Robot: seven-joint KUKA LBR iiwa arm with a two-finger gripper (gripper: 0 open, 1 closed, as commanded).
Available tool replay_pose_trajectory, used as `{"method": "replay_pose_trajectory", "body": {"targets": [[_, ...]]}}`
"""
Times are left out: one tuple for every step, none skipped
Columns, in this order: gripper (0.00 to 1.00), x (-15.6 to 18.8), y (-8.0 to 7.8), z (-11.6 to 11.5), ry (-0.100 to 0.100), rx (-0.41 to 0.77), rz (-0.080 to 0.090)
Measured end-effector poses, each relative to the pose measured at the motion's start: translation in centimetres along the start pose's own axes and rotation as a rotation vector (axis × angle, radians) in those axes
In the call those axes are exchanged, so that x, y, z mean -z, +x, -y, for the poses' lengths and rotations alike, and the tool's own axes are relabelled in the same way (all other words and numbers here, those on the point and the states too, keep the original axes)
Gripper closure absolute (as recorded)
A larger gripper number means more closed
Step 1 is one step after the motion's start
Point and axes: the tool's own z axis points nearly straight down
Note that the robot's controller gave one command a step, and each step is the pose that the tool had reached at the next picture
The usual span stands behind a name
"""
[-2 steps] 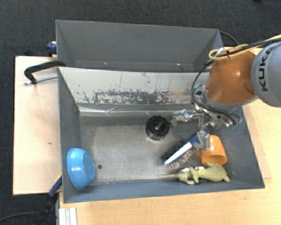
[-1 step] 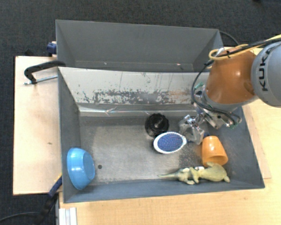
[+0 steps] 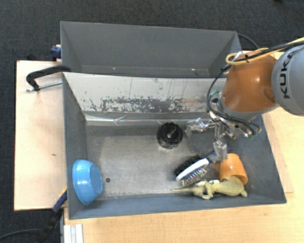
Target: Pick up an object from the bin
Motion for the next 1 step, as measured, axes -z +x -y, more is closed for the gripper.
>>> {"method": "replay_pose_trajectory", "body": {"targets": [[0.00, -1.25, 4.30, -4.72, -0.002, 0.135, 0.002]]}}
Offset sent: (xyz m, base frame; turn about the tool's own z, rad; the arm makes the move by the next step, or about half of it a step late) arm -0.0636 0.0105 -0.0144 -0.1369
